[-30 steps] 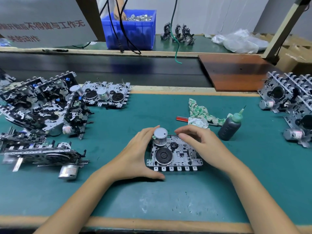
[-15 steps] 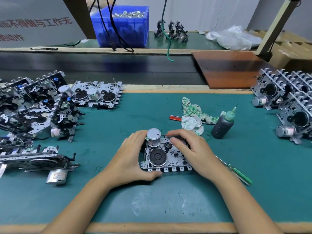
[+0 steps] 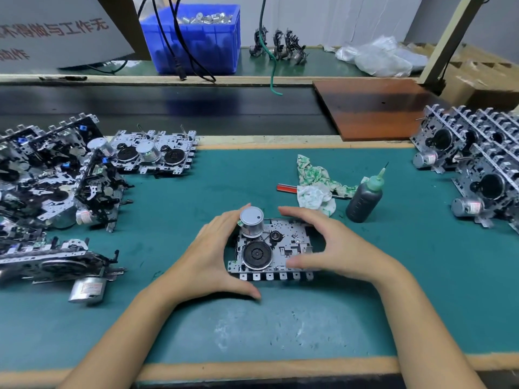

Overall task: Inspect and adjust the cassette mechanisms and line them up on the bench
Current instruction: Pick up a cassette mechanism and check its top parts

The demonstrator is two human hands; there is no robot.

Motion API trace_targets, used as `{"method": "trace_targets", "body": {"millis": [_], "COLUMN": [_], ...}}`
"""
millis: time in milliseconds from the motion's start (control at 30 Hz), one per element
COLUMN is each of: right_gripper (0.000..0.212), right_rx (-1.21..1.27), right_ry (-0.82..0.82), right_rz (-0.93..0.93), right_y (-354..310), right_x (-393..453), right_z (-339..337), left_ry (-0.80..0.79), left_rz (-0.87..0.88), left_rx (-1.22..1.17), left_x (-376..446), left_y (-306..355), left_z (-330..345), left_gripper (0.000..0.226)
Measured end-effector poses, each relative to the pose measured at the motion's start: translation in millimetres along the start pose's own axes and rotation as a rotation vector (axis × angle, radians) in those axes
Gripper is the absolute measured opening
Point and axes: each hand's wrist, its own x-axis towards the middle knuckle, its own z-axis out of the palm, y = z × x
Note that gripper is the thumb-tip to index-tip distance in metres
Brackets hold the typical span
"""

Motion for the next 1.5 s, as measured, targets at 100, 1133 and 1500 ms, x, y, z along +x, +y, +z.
{"method": "trace_targets", "body": {"millis": [100, 1133, 1500], "right_gripper": [0.107, 0.125, 0.013], "right_rx": [-0.344, 1.020, -0.626], "right_ry": [-0.079, -0.337, 0.622], "right_rz": [-0.066, 0.060, 0.255], "right_y": [-5, -30, 2], "right_x": [0, 1, -32], "right_z": [2, 34, 4], "left_ry": [-0.004, -0.296, -0.137], "left_rz": [0.033, -0.312, -0.390], "left_rx": [0.018, -1.712, -1.719], "left_x": [-1, 20, 20], "left_y": [0, 35, 23], "left_z": [-1, 11, 19], "left_gripper": [0.104, 0.108, 0.075]}}
